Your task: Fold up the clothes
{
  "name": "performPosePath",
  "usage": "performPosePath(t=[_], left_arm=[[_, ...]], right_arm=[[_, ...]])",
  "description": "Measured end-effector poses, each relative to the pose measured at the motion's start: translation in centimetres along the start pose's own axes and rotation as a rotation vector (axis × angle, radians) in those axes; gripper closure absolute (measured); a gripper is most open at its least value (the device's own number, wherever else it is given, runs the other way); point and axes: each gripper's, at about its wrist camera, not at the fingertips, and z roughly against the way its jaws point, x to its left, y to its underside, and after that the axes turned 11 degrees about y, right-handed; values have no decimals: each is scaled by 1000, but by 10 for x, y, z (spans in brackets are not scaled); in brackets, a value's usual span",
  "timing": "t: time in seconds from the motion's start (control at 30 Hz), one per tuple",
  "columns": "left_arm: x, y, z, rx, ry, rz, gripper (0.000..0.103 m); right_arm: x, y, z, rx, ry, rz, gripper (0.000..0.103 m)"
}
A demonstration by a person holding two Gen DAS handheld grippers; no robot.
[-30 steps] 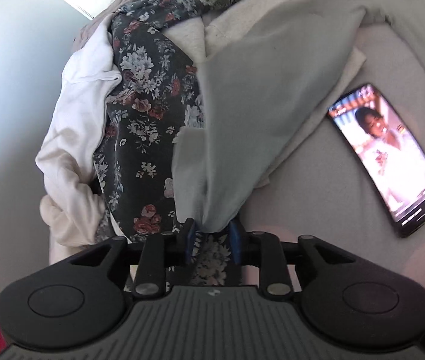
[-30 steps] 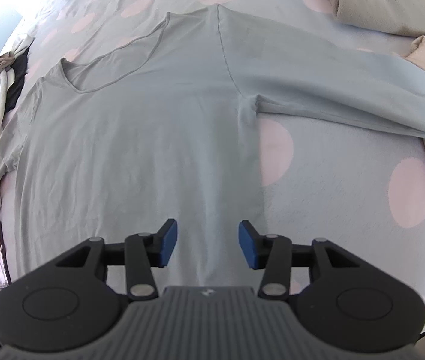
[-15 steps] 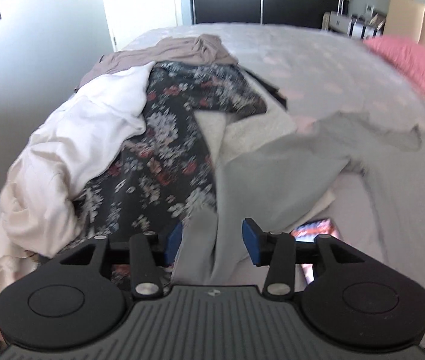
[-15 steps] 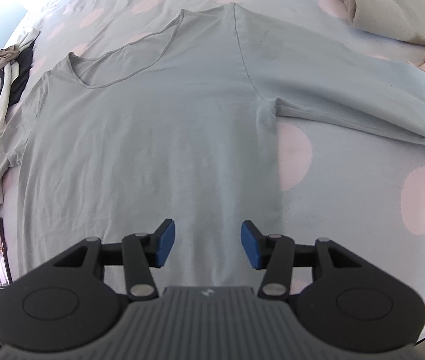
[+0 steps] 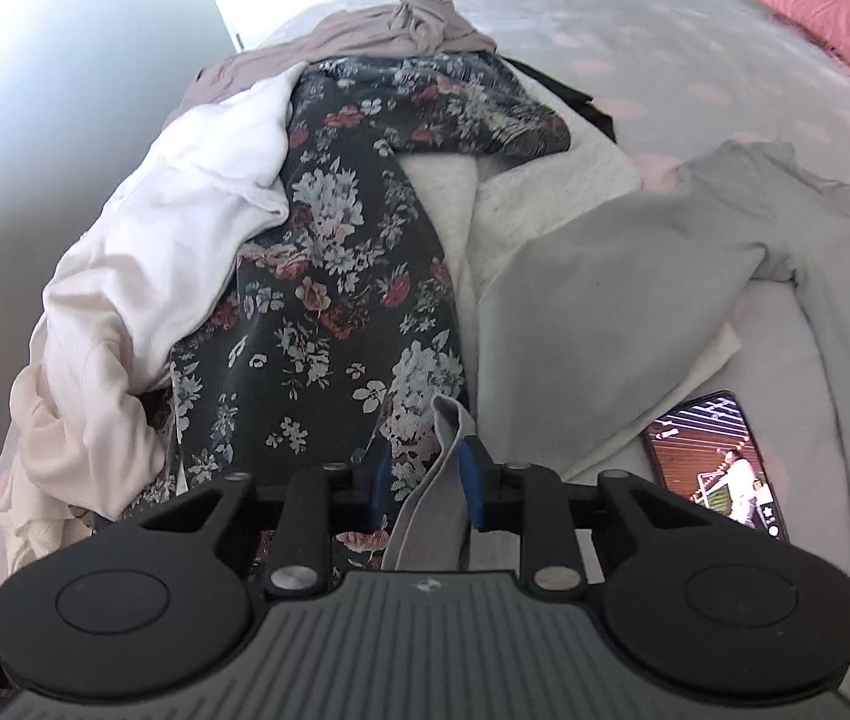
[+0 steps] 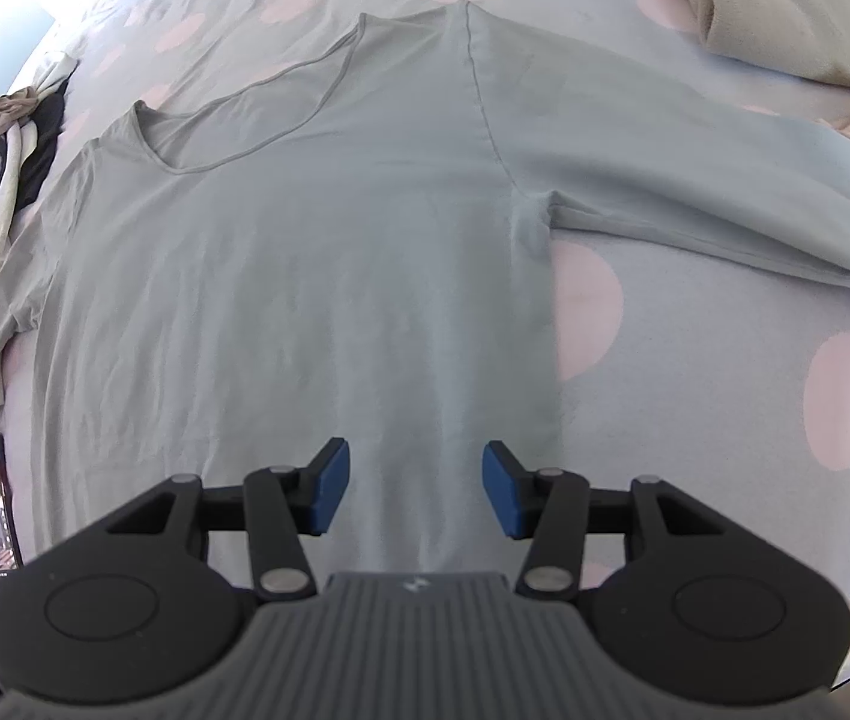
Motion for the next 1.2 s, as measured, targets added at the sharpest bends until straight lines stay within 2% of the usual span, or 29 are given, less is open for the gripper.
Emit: performPosePath(t=[0.13,0.2,0.23,0.37,0.6,0.77,0.87,1.0,1.2], left_arm=[[-8,-1,-8,38,-12,-43,79],[-8,-3,-8,36,-22,-33,100],[-6,-5,-5,20,-15,-15,101],[7,-8,21,-98,2,106,102],[42,-19,81,-319,-85,343,103],[69,-39,106,-352,-161,380,103],[77,-48,109,-363,-162,393,103],[62,-62,113,-365,-95,381,103],[-6,-102,126,-375,122,293,103]], right_arm=[[0,0,0,-6,3,10,50],[0,1,0,-7,7,12,50],[-1,1,-1,-5,8,11,50],[-2,1,0,-6,8,9,50],[-4,2,0,-7,13,-2,50],[-8,1,1,-7,12,-25,50],[-10,1,1,-8,9,-25,50],[-11,-1,2,-10,0,-27,50],[-1,-7,7,-22,27,6,50]])
